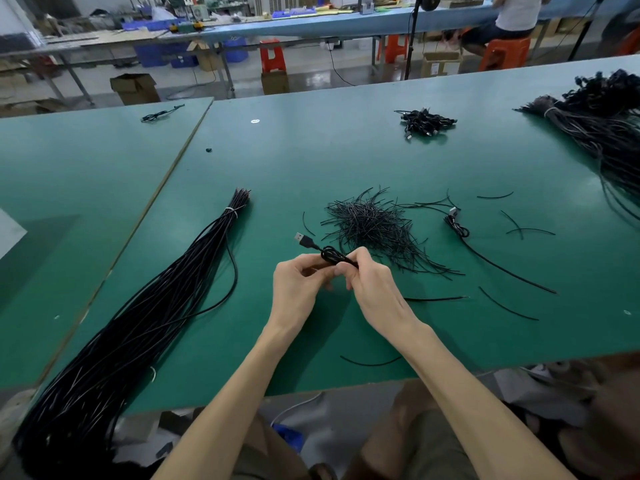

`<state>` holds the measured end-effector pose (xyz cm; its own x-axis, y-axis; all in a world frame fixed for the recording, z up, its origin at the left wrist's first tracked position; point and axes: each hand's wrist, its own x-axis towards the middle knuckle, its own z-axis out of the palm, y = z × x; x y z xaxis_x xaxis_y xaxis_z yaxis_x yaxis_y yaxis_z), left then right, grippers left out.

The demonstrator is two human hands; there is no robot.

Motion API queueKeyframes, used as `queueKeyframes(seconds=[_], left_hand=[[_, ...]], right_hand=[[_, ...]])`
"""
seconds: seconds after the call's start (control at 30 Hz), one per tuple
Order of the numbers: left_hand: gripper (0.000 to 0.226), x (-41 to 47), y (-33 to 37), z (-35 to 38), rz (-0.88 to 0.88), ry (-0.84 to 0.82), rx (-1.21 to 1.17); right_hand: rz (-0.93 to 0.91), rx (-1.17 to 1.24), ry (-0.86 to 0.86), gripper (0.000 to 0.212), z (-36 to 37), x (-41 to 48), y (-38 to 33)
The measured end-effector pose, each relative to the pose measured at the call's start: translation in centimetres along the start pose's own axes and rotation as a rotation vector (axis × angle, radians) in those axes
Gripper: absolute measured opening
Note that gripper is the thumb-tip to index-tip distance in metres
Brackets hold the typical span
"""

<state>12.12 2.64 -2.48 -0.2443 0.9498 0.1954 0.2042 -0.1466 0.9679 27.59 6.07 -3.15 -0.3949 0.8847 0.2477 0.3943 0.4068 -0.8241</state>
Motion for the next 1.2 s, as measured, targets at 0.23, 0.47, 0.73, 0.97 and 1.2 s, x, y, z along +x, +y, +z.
queueKeyframes(seconds=[0.23, 0.47, 0.73, 0.97, 1.2], left_hand=[[0.008, -0.1, 0.0, -0.1, -0.003, 0.004, 0.027], [0.014, 0.1, 0.0, -0.1, -0.006, -0.040, 0.048], [0.009, 0.2, -0.2, -0.3, -0.035, -0.090, 0.045], [0.012, 0.2, -0.4, -0.2, 0.008, -0.071, 0.093], [0.017, 0.2, -0.7, 0.0, 0.013, -0.020, 0.179]], right_hand=[[-0.012, 0.007, -0.043, 0.021, -0.1, 0.0, 0.2], [-0.080, 0.057, 0.056, 0.014, -0.1, -0.3, 0.0], [0.007, 0.158, 0.080, 0.010, -0.7, -0.1, -0.5], [0.035, 0.013, -0.033, 0.018, -0.3, 0.0, -0.6], [-0.152, -0.422, -0.024, 0.049, 0.2, -0.7, -0.8]])
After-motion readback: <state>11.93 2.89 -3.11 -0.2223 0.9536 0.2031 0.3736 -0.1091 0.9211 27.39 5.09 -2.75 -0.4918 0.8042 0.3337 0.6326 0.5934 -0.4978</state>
